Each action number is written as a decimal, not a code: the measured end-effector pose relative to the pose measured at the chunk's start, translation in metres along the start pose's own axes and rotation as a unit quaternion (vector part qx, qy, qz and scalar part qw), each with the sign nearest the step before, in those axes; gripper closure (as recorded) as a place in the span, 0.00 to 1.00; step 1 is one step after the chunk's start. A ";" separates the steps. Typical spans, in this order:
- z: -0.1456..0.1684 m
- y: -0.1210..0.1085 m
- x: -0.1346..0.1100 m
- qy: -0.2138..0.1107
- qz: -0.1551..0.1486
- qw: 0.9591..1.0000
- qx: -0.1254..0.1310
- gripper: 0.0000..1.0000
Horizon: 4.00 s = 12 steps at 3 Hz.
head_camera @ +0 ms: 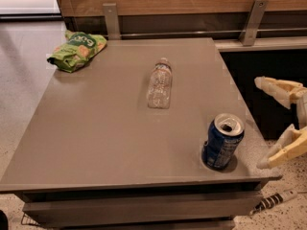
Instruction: Move pepsi can near green rice chip bag
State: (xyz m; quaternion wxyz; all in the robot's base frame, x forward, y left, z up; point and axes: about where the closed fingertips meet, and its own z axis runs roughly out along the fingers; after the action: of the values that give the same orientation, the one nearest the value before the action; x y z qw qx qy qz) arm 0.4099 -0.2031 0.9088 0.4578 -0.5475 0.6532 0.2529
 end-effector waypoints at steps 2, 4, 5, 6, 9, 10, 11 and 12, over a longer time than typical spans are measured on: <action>0.011 0.024 0.012 -0.064 0.031 0.997 0.006 0.00; 0.044 0.033 0.004 -0.170 0.065 0.983 0.001 0.00; 0.049 0.033 -0.002 -0.184 0.063 0.981 0.010 0.16; 0.051 0.034 -0.005 -0.186 0.062 0.981 0.011 0.39; 0.055 0.035 -0.010 -0.185 0.057 0.981 0.006 1.00; 0.055 0.035 -0.011 -0.185 0.057 0.981 0.006 1.00; 0.045 0.007 -0.017 -0.183 0.075 0.980 0.009 1.00; 0.024 -0.069 -0.031 -0.162 0.109 0.981 0.021 1.00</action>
Offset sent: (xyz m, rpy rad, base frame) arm -0.0307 0.0273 -0.0306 0.2909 0.0187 -0.0140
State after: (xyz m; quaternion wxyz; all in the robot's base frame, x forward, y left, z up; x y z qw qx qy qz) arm 0.4820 -0.1872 0.9371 0.5391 -0.4152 0.6310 0.3727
